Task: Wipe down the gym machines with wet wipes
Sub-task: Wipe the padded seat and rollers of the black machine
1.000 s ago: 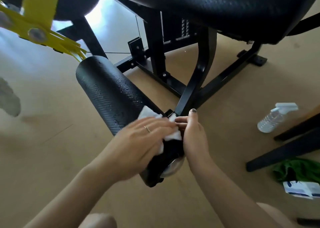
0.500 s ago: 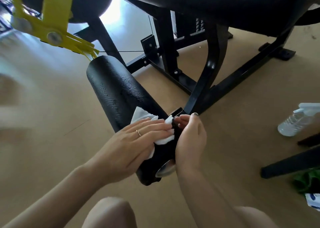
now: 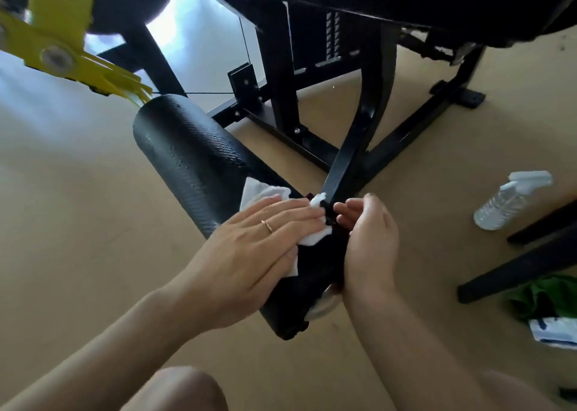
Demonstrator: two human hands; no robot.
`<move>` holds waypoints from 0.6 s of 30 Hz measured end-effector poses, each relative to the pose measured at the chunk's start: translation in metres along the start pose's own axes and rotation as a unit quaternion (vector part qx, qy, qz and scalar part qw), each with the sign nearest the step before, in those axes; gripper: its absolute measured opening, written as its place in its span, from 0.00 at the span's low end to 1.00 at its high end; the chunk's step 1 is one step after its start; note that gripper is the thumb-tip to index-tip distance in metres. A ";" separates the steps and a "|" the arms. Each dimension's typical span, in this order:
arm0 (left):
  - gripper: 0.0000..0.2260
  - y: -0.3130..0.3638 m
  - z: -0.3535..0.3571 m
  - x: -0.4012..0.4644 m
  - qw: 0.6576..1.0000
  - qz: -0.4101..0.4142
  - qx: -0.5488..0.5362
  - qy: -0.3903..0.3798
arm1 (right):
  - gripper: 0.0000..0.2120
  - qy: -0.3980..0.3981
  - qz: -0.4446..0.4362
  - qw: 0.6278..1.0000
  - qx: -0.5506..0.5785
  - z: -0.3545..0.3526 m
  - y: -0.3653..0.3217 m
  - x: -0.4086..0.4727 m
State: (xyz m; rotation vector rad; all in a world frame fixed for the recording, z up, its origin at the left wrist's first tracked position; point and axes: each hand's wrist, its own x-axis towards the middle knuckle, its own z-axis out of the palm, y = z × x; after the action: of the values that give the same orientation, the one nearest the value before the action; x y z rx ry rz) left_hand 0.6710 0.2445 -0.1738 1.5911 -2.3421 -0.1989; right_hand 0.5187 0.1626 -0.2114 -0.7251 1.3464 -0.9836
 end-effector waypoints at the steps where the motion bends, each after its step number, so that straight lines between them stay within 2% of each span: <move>1: 0.20 -0.004 -0.001 0.000 1.000 0.022 0.003 -0.013 | 0.14 0.017 -0.003 1.000 0.011 0.001 0.001 -0.001; 4: 0.20 -0.045 -0.012 0.001 0.999 0.037 0.029 -0.007 | 0.13 0.059 -0.004 0.998 0.031 0.003 0.003 -0.003; 8: 0.20 -0.127 -0.029 -0.004 0.997 -0.032 0.037 0.062 | 0.14 0.103 -0.012 0.994 0.036 0.005 0.004 -0.008; 10: 0.20 -0.143 -0.032 -0.006 0.995 -0.047 0.031 0.082 | 0.15 0.128 -0.006 0.991 0.029 0.008 0.004 -0.010; 13: 0.20 -0.114 -0.022 -0.010 0.996 -0.042 0.028 0.074 | 0.17 0.168 0.009 0.986 0.012 0.011 0.002 -0.014; 18: 0.24 -0.050 0.004 -0.018 0.992 0.115 0.046 0.007 | 0.20 0.214 0.051 0.975 -0.014 0.017 -0.010 -0.023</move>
State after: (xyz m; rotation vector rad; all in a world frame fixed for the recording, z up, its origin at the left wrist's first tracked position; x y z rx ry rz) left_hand 0.7202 0.2424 -0.1949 1.3391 -2.5308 -0.0291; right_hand 0.5346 0.1774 -0.1906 -0.4715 1.7558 -1.0777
